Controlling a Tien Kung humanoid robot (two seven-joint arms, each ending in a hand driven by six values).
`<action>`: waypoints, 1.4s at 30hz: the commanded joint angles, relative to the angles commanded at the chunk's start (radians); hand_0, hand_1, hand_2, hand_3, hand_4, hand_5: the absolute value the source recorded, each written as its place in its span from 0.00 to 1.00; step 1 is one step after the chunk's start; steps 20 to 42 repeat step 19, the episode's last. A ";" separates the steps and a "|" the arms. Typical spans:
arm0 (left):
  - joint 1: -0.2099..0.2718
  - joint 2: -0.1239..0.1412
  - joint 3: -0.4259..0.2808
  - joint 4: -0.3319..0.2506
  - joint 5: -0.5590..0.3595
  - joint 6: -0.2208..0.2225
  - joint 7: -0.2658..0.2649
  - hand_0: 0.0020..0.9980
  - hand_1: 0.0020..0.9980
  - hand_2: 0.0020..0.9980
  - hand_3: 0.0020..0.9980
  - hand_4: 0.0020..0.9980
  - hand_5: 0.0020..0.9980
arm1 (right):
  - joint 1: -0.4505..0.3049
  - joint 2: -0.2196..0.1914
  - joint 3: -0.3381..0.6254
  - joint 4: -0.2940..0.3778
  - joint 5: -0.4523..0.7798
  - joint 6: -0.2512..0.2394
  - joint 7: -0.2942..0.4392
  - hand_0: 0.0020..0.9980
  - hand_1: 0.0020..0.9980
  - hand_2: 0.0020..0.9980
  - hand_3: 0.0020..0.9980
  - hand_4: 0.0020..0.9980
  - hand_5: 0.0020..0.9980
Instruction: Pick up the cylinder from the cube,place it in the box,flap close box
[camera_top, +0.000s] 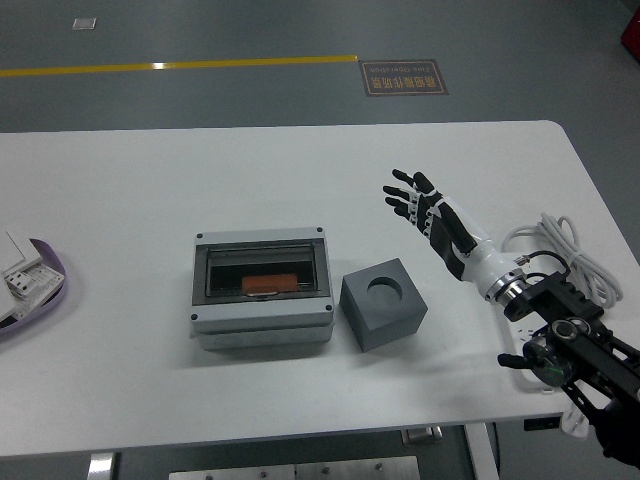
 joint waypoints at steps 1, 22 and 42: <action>0.000 0.001 0.002 0.000 0.000 0.000 0.000 0.51 0.58 0.57 0.58 0.78 0.18 | -0.001 -0.001 0.000 0.001 0.004 -0.006 0.006 1.00 1.00 0.97 0.91 1.00 1.00; -0.007 0.007 0.014 0.000 -0.007 0.002 -0.007 0.51 0.58 0.57 0.62 0.78 0.17 | 0.047 0.025 0.022 0.061 -0.493 -0.369 -0.280 1.00 1.00 1.00 0.98 1.00 0.65; -0.007 0.007 0.014 0.000 -0.007 0.002 -0.007 0.51 0.58 0.57 0.62 0.78 0.17 | 0.047 0.025 0.022 0.061 -0.493 -0.369 -0.280 1.00 1.00 1.00 0.98 1.00 0.65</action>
